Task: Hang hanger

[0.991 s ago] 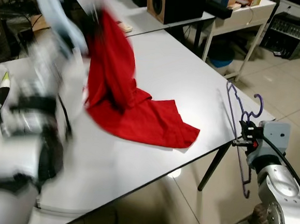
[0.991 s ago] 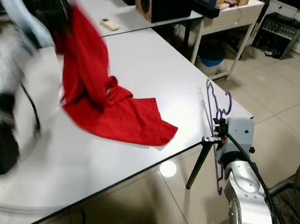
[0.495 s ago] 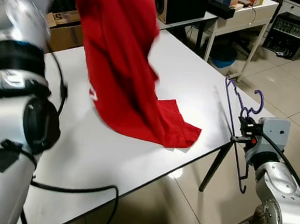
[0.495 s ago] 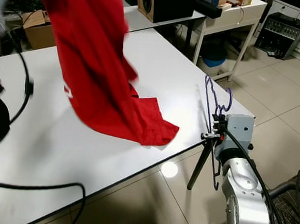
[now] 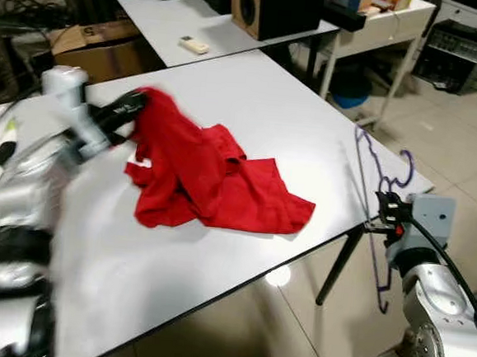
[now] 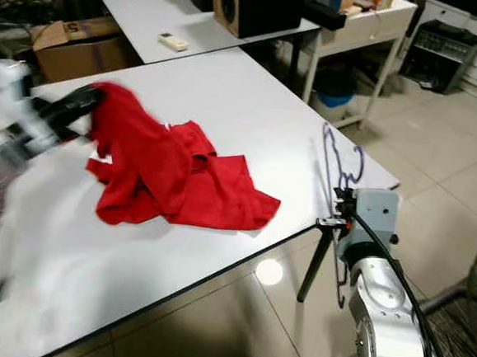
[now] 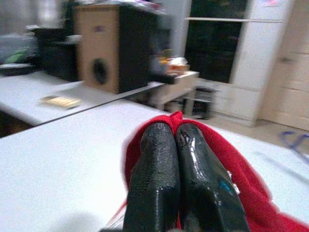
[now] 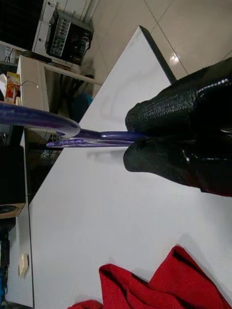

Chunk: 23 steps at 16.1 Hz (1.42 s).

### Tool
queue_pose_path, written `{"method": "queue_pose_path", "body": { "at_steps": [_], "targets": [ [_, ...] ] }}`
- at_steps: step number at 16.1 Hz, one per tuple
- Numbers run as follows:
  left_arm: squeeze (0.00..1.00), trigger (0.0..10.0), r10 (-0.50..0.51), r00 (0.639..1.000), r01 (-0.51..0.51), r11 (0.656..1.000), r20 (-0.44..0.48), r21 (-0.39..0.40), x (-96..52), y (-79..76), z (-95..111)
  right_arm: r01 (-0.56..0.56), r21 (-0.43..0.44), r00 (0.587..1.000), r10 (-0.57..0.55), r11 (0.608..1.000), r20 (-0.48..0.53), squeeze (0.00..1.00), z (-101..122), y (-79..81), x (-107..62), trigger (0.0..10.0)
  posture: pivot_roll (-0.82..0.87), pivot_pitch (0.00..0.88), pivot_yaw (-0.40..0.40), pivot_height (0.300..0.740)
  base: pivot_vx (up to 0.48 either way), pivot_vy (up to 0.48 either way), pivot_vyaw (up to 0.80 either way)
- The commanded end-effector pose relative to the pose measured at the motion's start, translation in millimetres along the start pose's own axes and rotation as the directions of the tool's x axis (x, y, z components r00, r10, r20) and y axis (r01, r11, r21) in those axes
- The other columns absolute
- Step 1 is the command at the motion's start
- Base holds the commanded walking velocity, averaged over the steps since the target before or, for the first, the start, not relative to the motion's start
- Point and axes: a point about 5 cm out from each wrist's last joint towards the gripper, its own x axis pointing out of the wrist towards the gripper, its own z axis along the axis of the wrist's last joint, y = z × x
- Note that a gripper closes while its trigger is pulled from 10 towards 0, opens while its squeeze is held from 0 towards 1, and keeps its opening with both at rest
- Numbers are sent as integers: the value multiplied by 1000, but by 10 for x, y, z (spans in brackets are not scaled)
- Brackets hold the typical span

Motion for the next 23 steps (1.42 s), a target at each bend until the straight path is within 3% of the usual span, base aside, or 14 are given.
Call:
{"method": "queue_pose_path", "body": {
  "at_steps": [1,2,3,4,5,6,7,11,13,16,19,23],
  "targets": [
    [0,0,32,999,-32,999,-4,19,-132,98,33,-21,-5,1000,21,1000,11,0,25,49,-1,10000,-126,0,80,740,0,0,0],
    [0,0,186,977,-176,980,-107,89,-390,331,-74,-44,-6,999,44,999,5,0,18,84,23,10000,-113,0,68,740,0,0,0],
    [0,0,186,977,-176,980,-107,89,-390,331,-74,-44,-6,999,44,999,5,0,18,84,23,10000,-113,0,68,740,0,0,0],
    [0,10000,459,861,-400,878,-220,264,-673,637,-155,-76,-10,997,76,997,5,0,24,135,69,10000,-89,0,48,740,0,0,0],
    [0,10000,542,805,-463,828,-240,317,-773,715,-162,-90,-13,996,90,996,5,0,29,160,94,10000,-80,0,40,740,0,0,0],
    [0,10000,569,782,-476,808,-254,348,-821,737,-170,-104,-15,995,105,994,7,0,37,189,122,10000,-73,0,38,740,0,0,0],
    [1000,10000,526,806,-426,835,-274,349,-798,655,-178,-123,-17,992,123,992,13,0,58,241,169,10000,-64,0,36,740,0,0,0],
    [1000,10000,482,828,-375,856,-287,356,-814,586,-121,-139,-9,990,139,990,24,0,77,287,168,10000,-37,0,21,740,0,0,0],
    [1000,10000,478,809,-332,852,-343,406,-967,596,-116,-141,-9,990,141,990,-4,0,13,247,129,10000,-23,0,-4,740,0,0,0],
    [1000,10000,481,795,-324,851,-369,413,-1140,560,-128,-142,-16,990,142,990,-14,0,15,200,140,10000,-12,0,-27,740,0,0,0],
    [1000,10000,443,812,-280,867,-380,412,-1174,495,-104,-154,-25,988,153,988,-17,0,29,194,156,10000,-11,0,-45,740,0,0,0],
    [1000,10000,421,785,-176,855,-454,488,-1233,493,-40,-154,-33,988,153,988,-19,0,35,161,152,10000,-18,0,-47,740,0,0,0]
  ]
}}
